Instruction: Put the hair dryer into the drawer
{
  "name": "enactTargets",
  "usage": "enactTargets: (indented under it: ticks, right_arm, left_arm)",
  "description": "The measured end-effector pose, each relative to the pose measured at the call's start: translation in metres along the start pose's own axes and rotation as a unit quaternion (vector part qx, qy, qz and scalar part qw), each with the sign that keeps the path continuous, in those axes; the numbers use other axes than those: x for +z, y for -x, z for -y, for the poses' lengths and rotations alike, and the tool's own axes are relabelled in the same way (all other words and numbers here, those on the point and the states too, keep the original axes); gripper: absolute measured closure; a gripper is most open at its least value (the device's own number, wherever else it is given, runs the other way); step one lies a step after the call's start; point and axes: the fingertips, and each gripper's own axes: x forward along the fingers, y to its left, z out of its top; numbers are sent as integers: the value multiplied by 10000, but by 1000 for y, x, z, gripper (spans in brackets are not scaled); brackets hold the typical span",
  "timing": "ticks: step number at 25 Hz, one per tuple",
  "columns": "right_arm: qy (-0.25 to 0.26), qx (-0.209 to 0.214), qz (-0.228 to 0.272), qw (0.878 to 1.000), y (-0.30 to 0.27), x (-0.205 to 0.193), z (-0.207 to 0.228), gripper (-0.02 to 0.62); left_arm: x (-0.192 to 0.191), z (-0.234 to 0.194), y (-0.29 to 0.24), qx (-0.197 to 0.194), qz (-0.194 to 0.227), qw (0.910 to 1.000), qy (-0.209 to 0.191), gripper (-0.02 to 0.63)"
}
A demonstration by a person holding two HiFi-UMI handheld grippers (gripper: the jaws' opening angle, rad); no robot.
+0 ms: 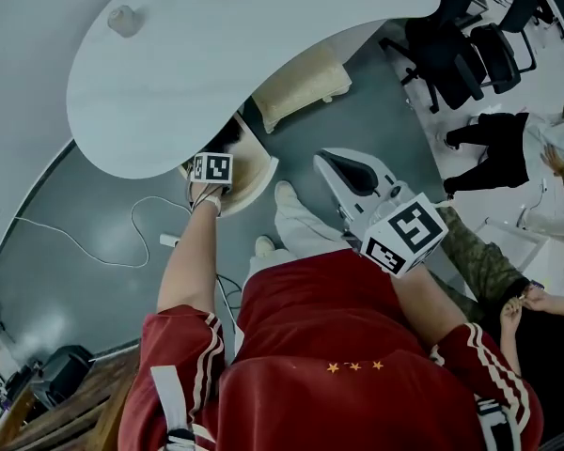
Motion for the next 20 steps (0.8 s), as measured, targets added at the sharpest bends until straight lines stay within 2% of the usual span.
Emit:
enactTargets:
  ticks: [4,9,20]
  right_arm:
    - [55,-86,-3,9999,9,0,-3,589]
    - [101,-170,91,9998,21,7,-13,589]
    - [319,-241,401,9984,43,21,-53,589]
  left_arm:
    - [0,1,-3,-56,-32,10000,0,359]
    - [-3,5,10,-121,-42,9995,-299,345]
    - [-5,15,58,-201,463,9955,-804,345]
